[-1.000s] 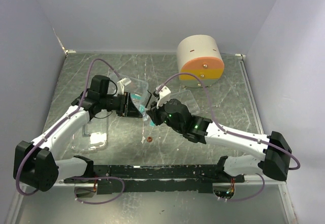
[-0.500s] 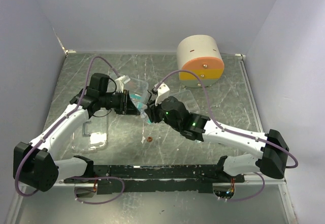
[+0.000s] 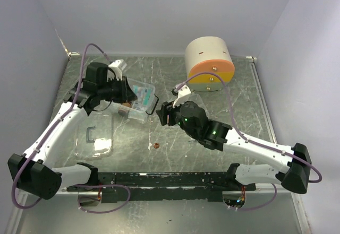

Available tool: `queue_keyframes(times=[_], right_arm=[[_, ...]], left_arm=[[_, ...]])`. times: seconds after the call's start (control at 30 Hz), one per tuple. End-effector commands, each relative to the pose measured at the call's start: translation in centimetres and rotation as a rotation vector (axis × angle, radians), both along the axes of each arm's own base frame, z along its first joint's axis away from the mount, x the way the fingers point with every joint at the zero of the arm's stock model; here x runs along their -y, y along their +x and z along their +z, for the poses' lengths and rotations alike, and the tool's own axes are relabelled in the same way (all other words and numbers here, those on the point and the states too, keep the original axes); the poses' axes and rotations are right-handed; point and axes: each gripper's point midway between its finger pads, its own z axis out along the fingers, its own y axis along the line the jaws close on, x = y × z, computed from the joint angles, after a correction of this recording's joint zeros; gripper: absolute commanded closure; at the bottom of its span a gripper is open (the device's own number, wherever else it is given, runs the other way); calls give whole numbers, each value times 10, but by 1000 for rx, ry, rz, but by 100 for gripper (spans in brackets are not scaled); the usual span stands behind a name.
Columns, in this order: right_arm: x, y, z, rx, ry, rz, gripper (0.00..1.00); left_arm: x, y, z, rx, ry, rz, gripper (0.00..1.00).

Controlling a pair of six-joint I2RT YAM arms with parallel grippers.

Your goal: Organize the medicine kit

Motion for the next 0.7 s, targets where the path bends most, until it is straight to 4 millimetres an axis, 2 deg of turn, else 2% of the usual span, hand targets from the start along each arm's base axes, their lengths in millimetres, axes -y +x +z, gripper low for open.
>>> queue_keyframes(times=[0.0,0.07,0.33,0.5,0.67], right_arm=[[10,2,-3,1,24,-41,46],[11,1,-7,-3,19,-40,45],[11,-1,-16,-13,11,-28,46],[7,-4,-20,-28,35,-10,46],[2,-6,-23,-48,49,3,46]], left_arm=[[-33,32,5,44,166,169,80],[-36,40,0,32,199,186,79],[-19,56,-39,-99,195,150,79],[-9,70,-54,-153,59,299,78],[-13,75,-70,-186,-23,461,77]])
